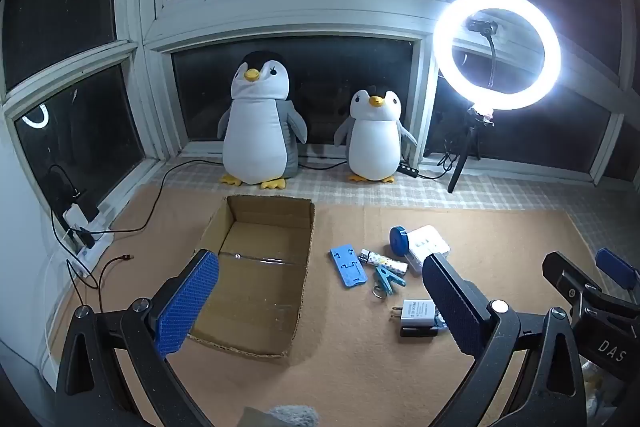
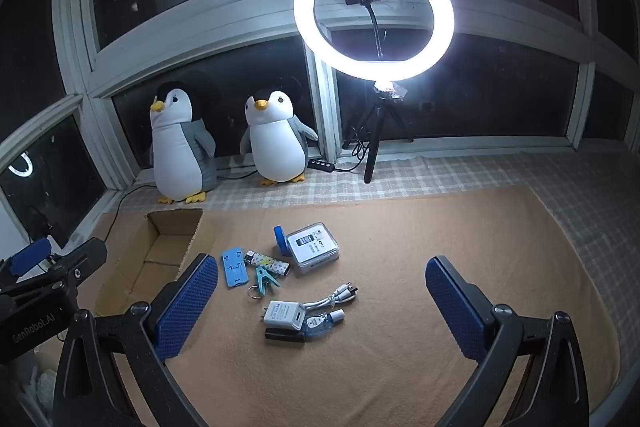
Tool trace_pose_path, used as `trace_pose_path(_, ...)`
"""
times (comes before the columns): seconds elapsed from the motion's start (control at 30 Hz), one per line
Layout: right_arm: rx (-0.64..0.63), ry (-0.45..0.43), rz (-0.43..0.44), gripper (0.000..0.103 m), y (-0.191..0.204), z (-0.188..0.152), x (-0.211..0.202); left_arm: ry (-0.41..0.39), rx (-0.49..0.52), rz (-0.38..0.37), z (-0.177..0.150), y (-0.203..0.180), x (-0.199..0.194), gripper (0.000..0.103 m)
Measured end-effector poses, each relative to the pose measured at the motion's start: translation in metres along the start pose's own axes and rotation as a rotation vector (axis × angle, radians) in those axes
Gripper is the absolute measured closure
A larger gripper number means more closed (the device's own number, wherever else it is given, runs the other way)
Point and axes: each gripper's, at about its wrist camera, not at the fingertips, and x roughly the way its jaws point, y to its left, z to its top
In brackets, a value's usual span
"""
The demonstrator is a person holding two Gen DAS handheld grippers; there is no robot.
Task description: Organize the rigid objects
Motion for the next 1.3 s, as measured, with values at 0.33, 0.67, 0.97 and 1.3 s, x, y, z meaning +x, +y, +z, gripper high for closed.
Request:
trace_pose_path(0.33,-0.002,-0.002,0.000,0.001,0.0005,-0.0009,0.0011,0.007,-0.007,-0.007,-0.0036,0.0058,-0.0019,0.000)
trace_pose_path(0.67,-0.002,-0.001,0.002,0.001,0.0003,-0.0005,0.0008,0.006,-0.002,-0.005,-0.0050,0.0027,0.0027,0.000)
trace_pose_path(0.97,-0.001,-0.001,0.002,0.001,0.0011,-0.0016,0.0000,0.003,0.000,-0.006,-0.0015,0.0000,0.0000,0.000)
trace_pose_path(1.3,-0.001,0.000,0.002,0.001,0.0013,-0.0021,-0.0001,0.006,-0.001,-0.004,-0.0017,0.0013,-0.0012,0.000)
